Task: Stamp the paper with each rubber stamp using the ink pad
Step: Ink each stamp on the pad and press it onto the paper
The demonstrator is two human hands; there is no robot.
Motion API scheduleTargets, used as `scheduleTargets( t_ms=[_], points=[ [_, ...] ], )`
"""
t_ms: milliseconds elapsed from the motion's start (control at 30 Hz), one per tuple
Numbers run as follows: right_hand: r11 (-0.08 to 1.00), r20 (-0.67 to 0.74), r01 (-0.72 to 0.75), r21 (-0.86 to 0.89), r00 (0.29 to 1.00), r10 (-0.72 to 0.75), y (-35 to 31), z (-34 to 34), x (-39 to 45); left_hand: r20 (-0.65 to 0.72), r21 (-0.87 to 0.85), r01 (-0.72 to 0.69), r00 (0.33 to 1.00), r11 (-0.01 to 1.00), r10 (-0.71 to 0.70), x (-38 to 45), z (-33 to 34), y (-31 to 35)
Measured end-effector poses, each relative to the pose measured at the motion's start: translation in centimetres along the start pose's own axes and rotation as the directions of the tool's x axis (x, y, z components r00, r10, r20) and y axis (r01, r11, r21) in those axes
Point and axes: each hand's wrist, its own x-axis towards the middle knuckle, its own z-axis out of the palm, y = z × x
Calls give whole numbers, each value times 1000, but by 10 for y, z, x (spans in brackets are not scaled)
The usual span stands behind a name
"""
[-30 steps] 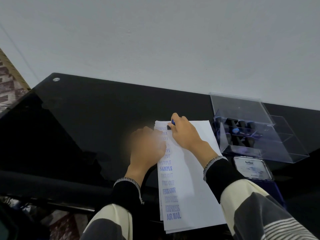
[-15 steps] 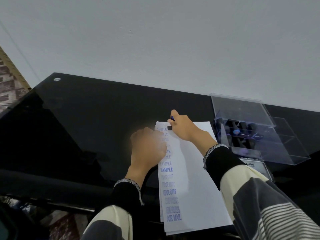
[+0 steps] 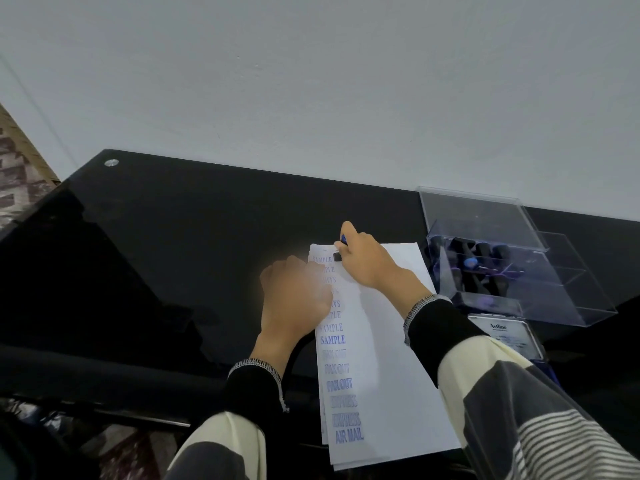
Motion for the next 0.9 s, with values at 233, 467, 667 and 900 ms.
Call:
scheduleTargets(
  t_ms=[233, 467, 667, 900],
  points=[
    [996, 107, -27, 89, 994, 17, -3, -10, 12, 9, 3, -1, 1000, 1000, 1, 0, 0, 0],
    [999, -1, -5, 43, 1000, 5, 1, 4, -2, 11, -8, -1, 1000, 1000, 1, 1, 0, -1],
    [1000, -77, -11, 2, 997, 11, 1, 12, -11, 11, 4, -3, 1000, 1000, 3, 0, -1, 0],
    [999, -3, -2, 51, 1000, 2, -1, 1, 0, 16, 7, -4, 1000, 1000, 4, 1, 0, -1]
  ],
)
